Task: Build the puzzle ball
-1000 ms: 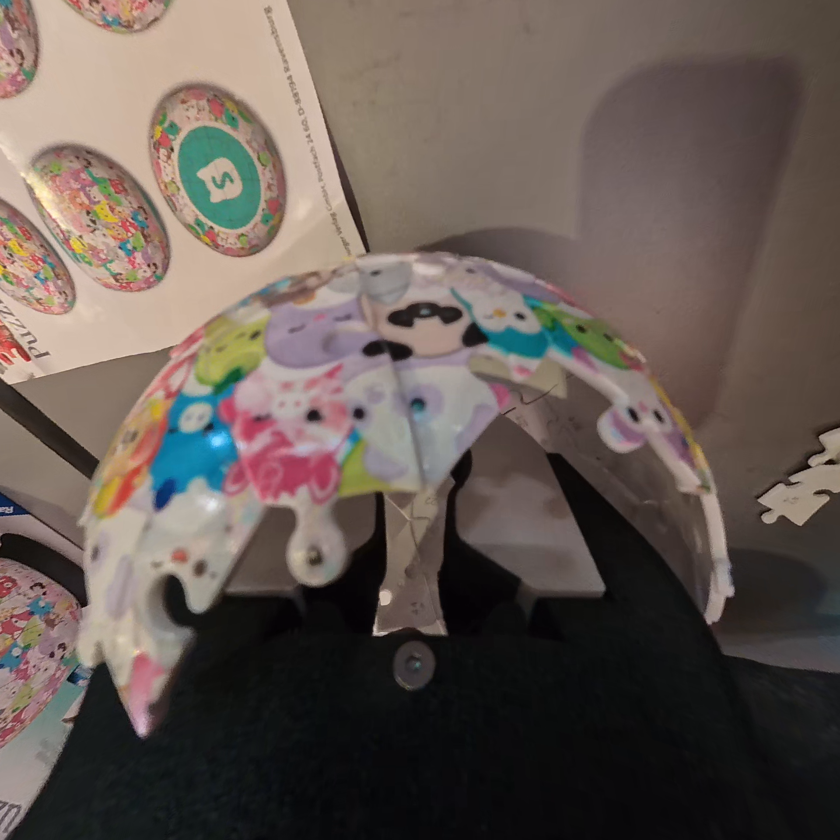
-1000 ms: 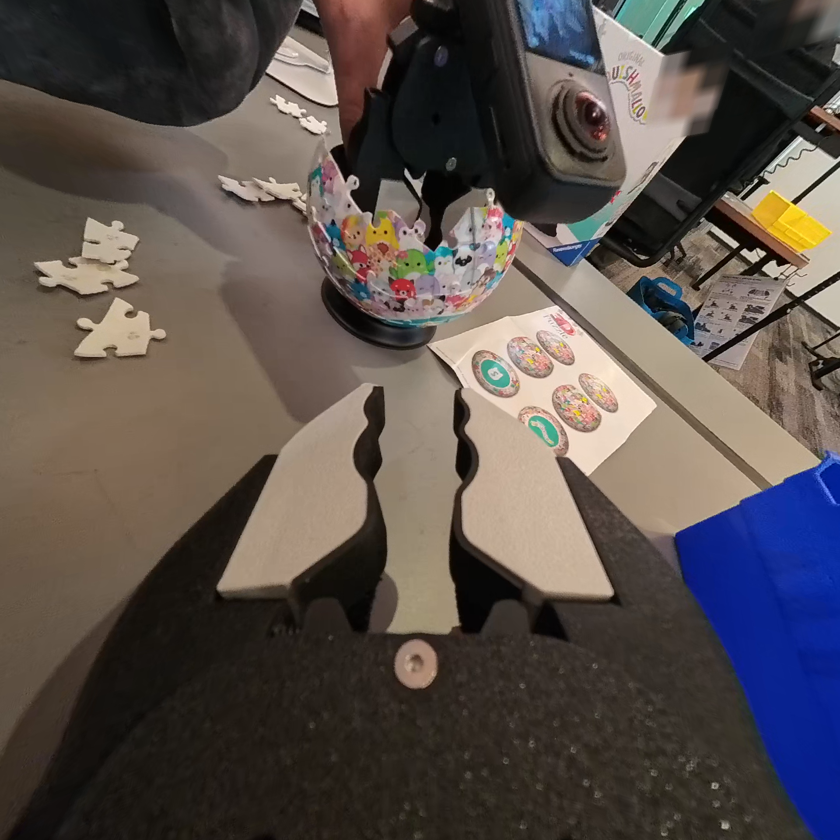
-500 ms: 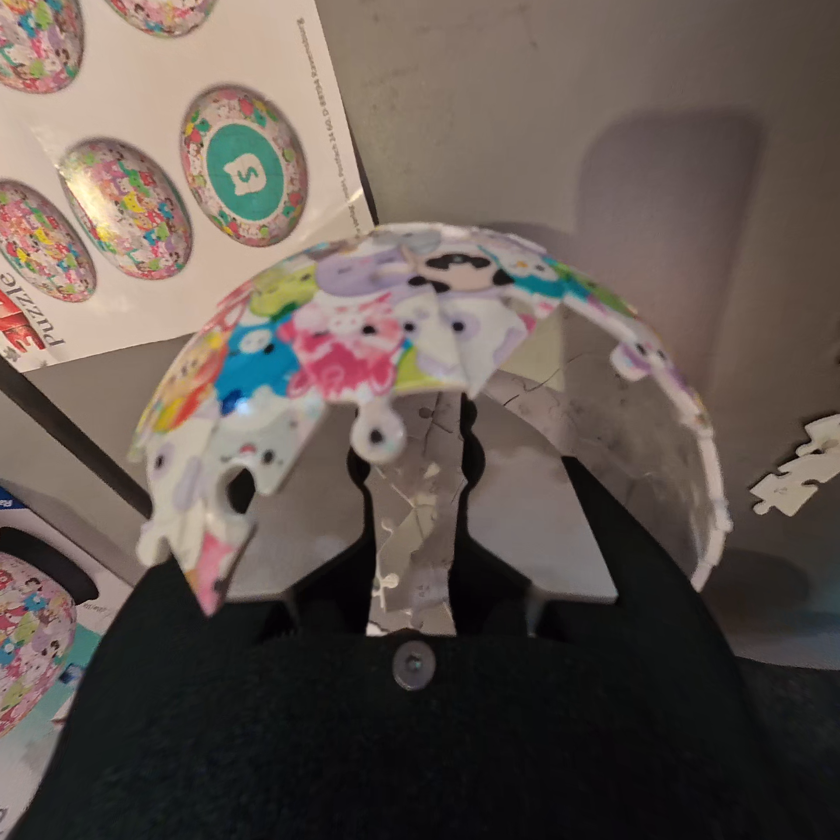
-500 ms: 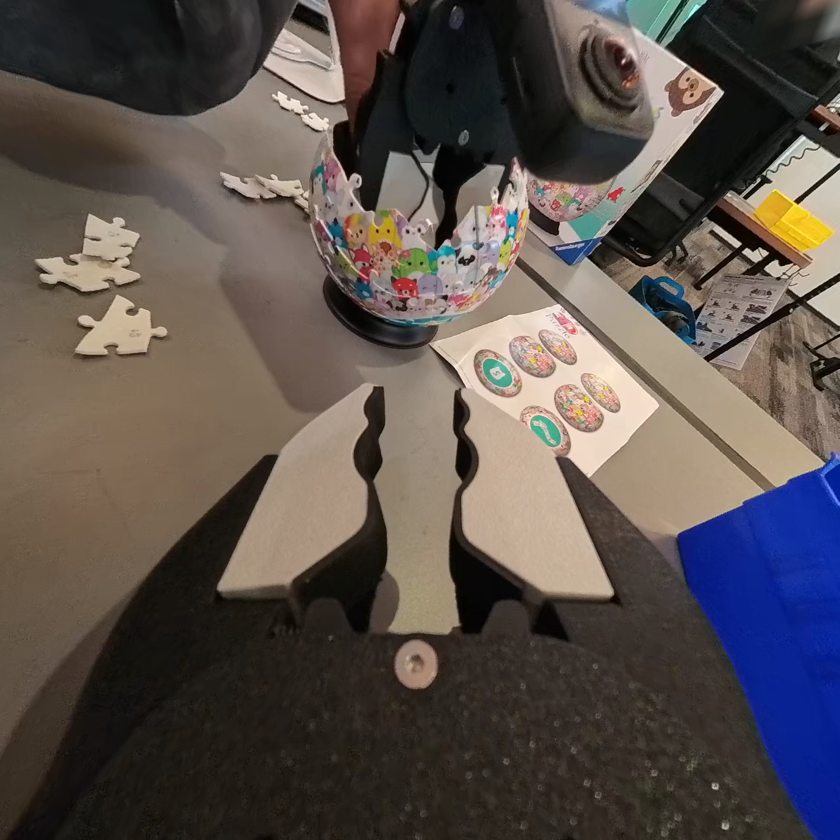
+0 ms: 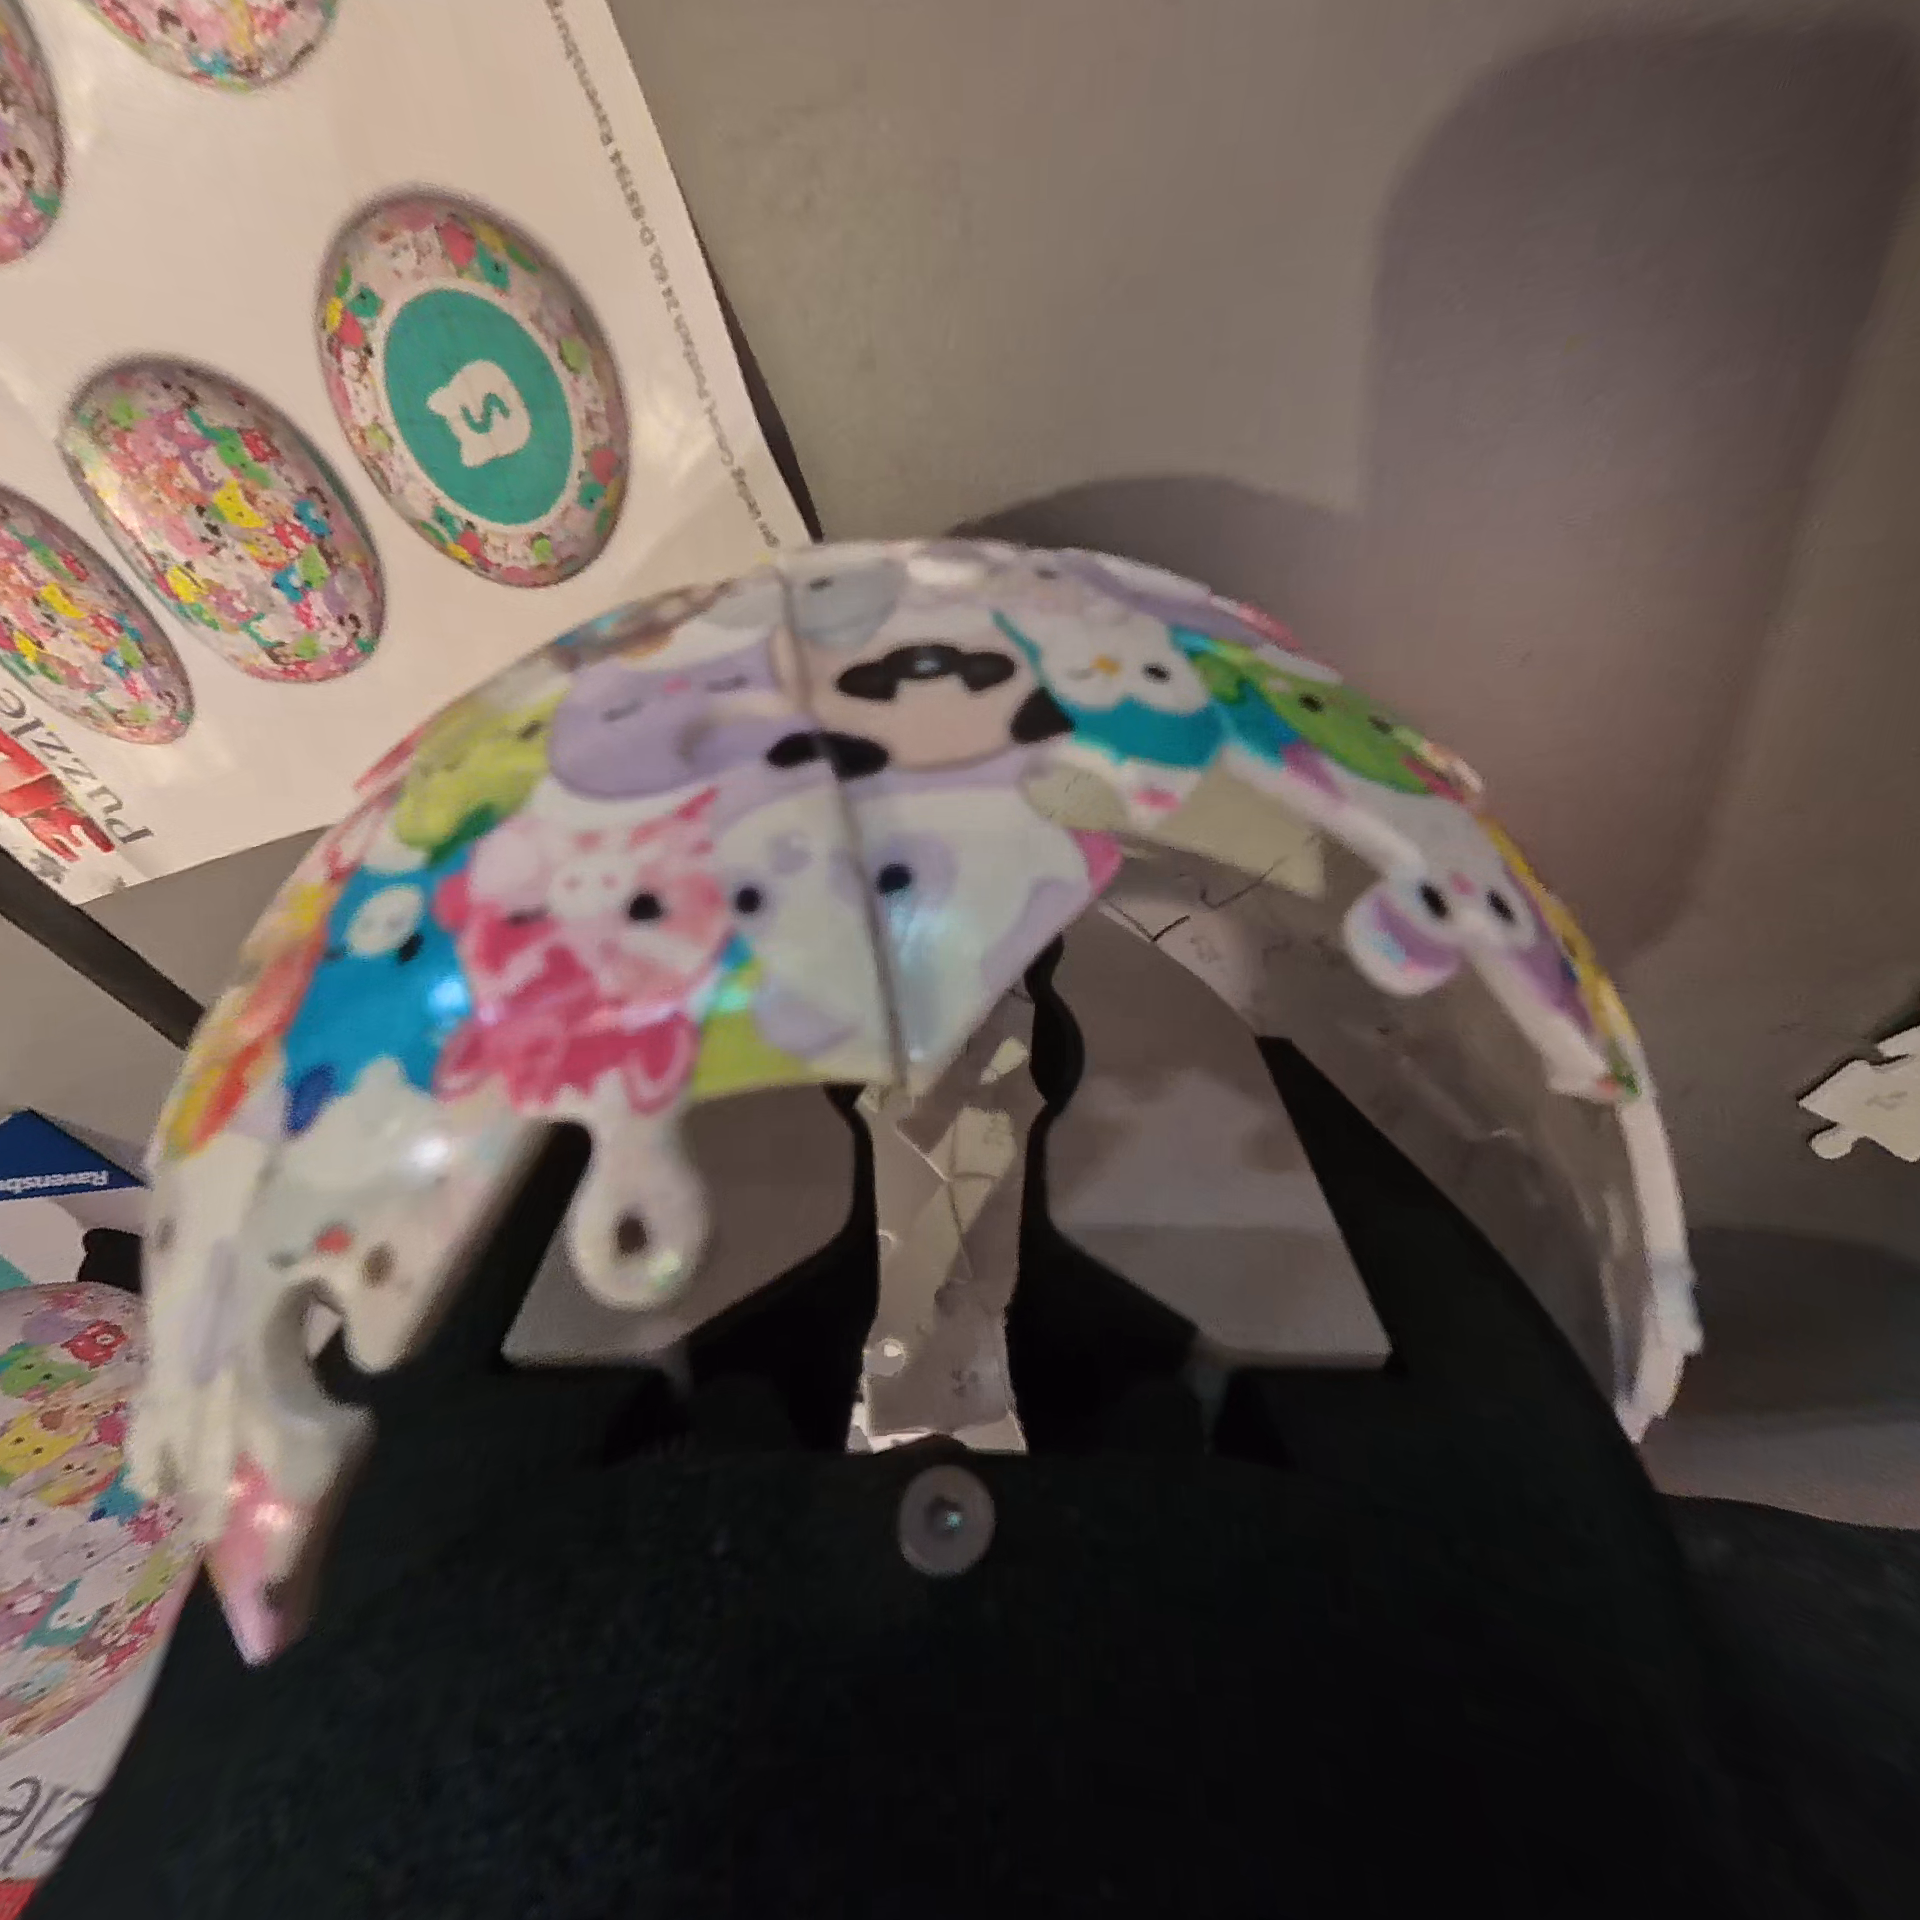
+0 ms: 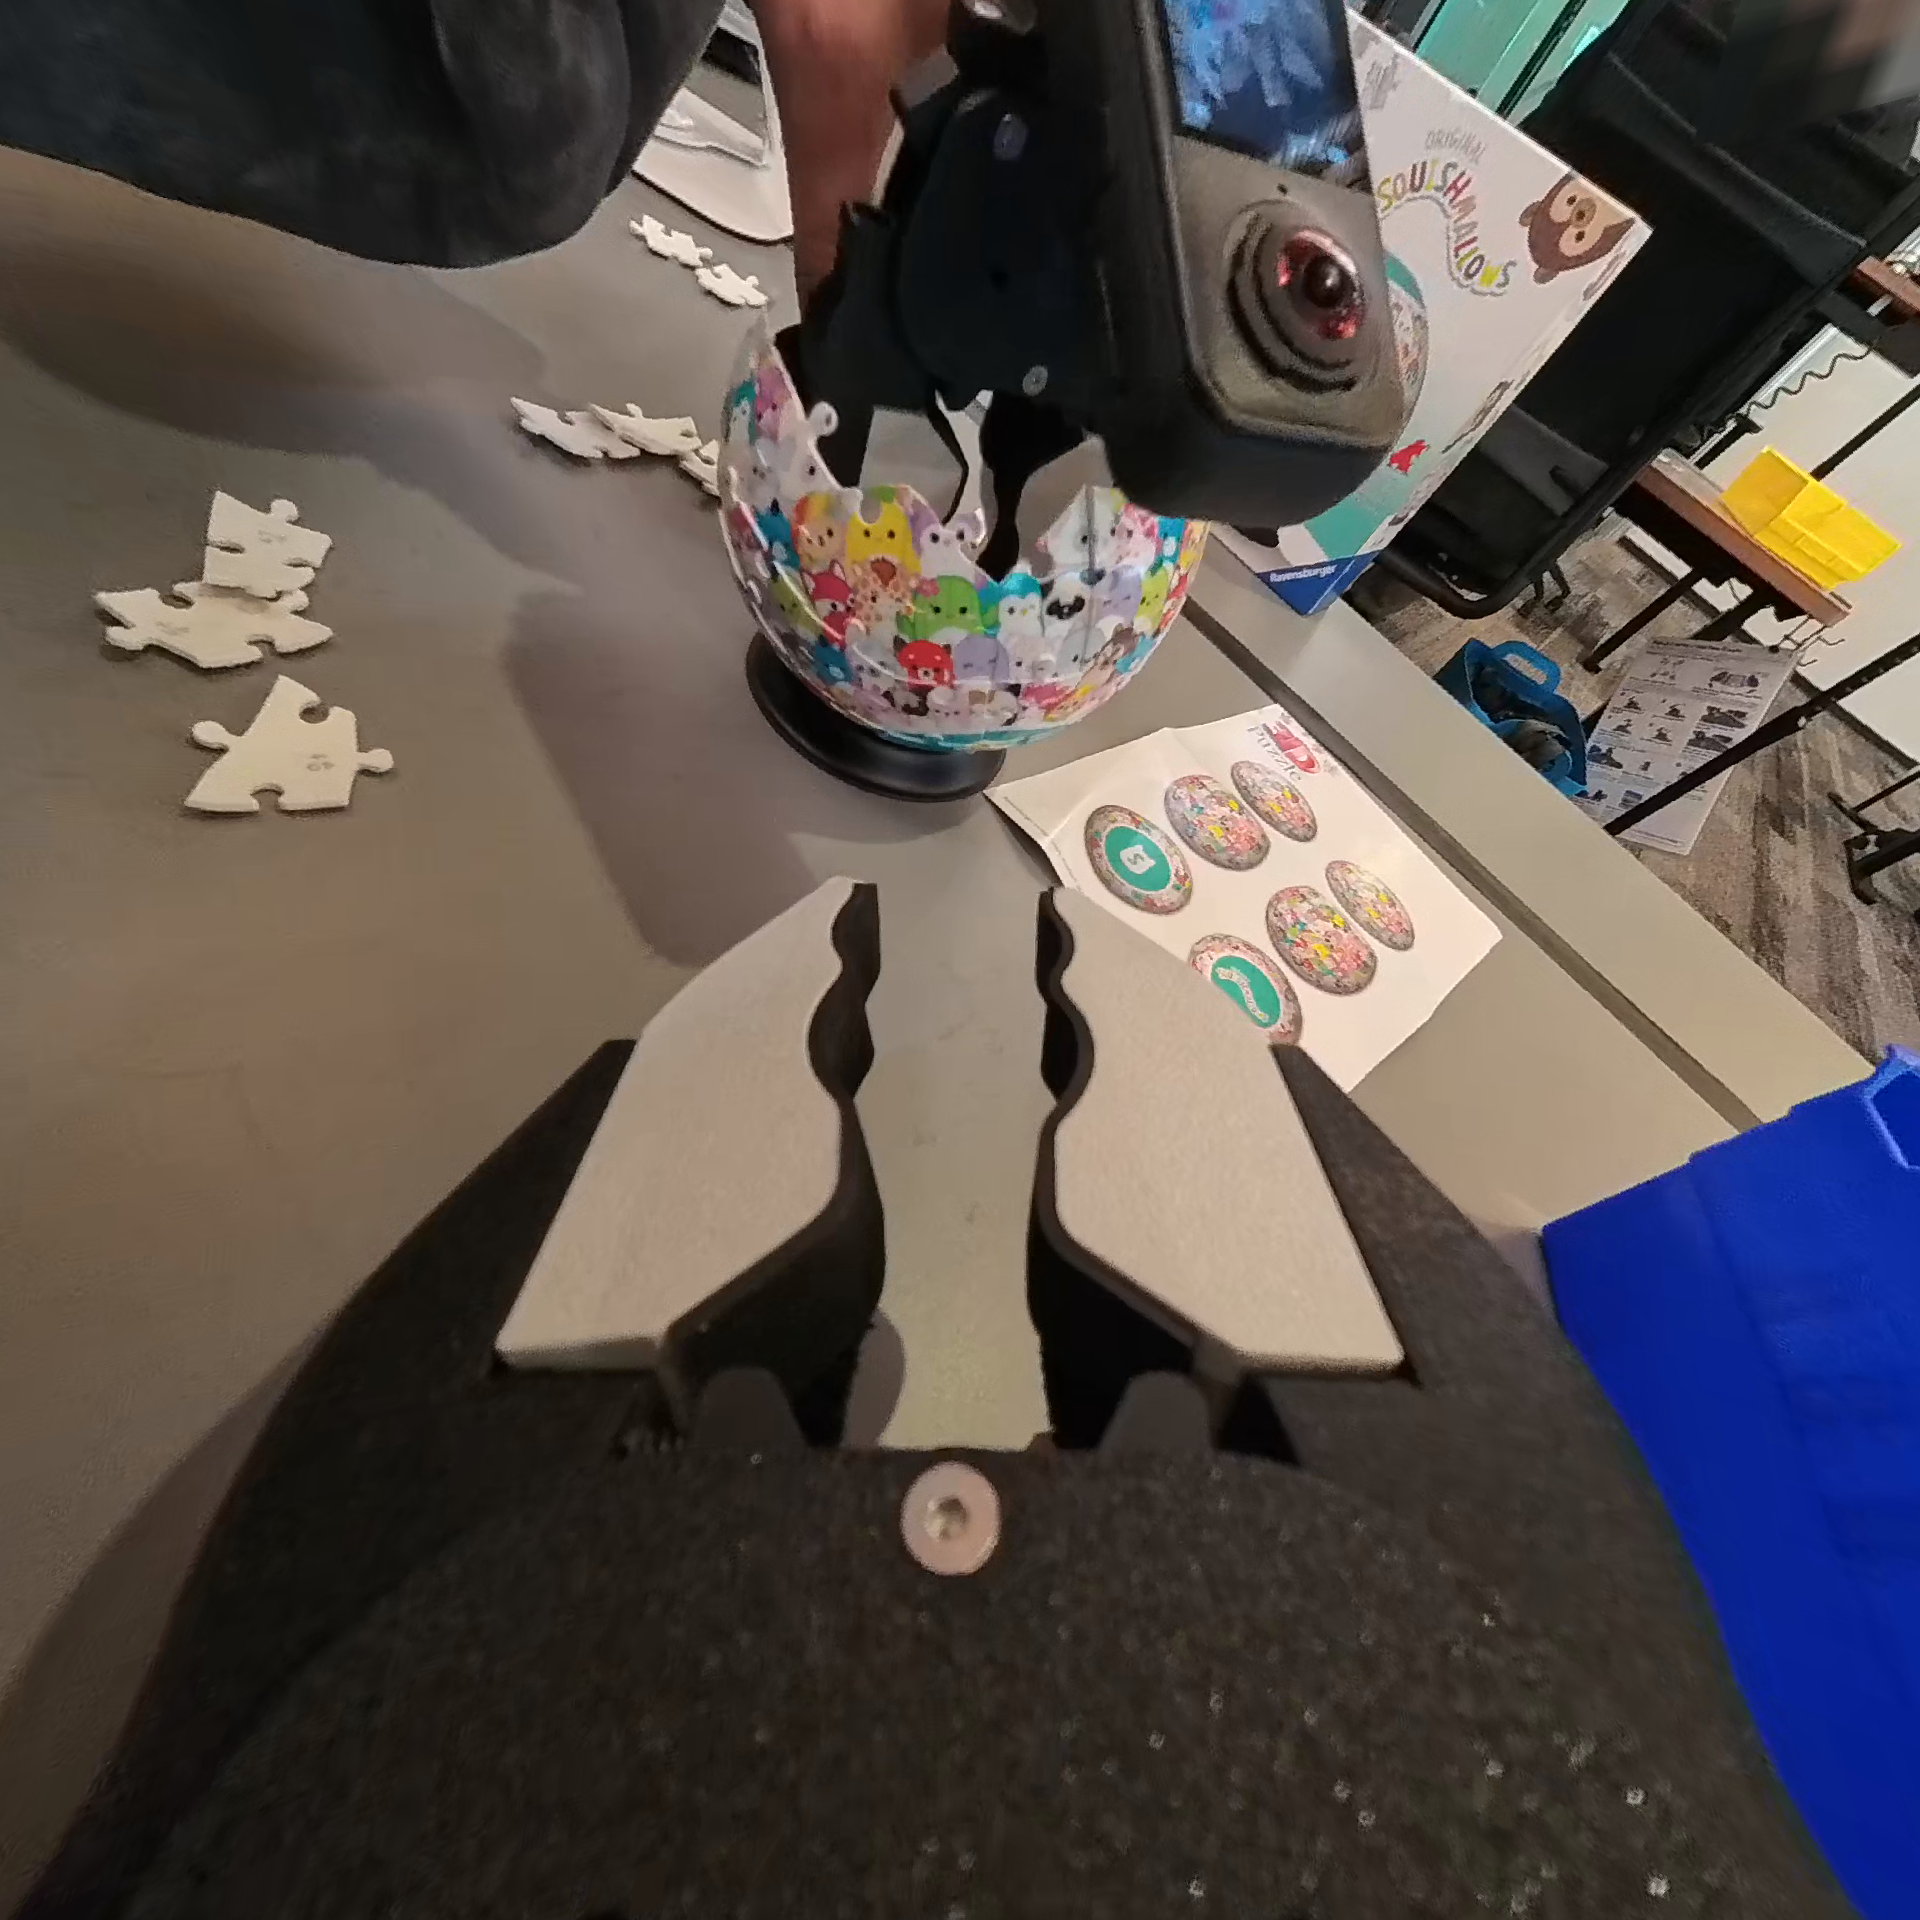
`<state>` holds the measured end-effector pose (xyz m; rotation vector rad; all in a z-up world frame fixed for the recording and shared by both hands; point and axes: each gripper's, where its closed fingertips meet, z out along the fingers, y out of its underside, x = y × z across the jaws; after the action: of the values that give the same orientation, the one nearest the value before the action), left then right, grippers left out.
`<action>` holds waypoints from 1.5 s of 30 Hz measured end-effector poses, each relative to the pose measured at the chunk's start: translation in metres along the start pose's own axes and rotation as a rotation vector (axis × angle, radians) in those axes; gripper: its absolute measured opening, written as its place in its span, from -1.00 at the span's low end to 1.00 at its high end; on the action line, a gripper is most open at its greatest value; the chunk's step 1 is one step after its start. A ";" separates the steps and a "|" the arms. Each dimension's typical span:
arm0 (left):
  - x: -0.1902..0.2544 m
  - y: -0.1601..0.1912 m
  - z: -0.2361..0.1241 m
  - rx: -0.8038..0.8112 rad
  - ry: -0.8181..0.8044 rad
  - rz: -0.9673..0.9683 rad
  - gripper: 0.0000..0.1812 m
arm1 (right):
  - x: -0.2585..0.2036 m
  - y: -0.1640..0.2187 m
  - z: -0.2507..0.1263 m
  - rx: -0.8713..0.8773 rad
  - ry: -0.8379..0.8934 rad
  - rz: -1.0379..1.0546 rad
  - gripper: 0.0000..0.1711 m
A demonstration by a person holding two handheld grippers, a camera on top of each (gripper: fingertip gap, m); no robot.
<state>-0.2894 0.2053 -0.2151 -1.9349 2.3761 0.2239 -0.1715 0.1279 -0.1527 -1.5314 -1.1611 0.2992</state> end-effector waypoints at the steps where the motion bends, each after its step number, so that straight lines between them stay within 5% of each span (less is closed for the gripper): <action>1: 0.000 0.000 0.000 -0.001 0.000 -0.004 -0.71 | -0.001 0.000 0.000 0.000 -0.001 -0.001 -0.66; 16: 0.000 0.001 -0.006 0.033 -0.010 -0.045 -0.71 | -0.002 0.001 0.001 -0.005 -0.003 -0.009 -0.66; 28: 0.000 -0.005 -0.070 0.164 -0.107 -0.133 -0.71 | 0.003 -0.015 -0.004 0.055 -0.015 0.073 -0.66; 35: 0.025 -0.037 -0.140 0.325 -0.201 -0.142 -0.71 | 0.017 -0.083 -0.016 0.216 -0.121 0.462 -0.74; 39: 0.044 -0.061 -0.164 0.364 -0.263 -0.106 -0.71 | 0.009 -0.115 -0.018 0.279 -0.339 0.763 -0.77; 45: 0.067 -0.089 -0.186 0.424 -0.339 -0.071 -0.88 | -0.005 -0.126 -0.024 0.327 -0.495 0.963 -1.00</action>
<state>-0.2088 0.0935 -0.0473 -1.6312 1.9444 0.0332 -0.2192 0.0939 -0.0384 -1.6606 -0.5867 1.4990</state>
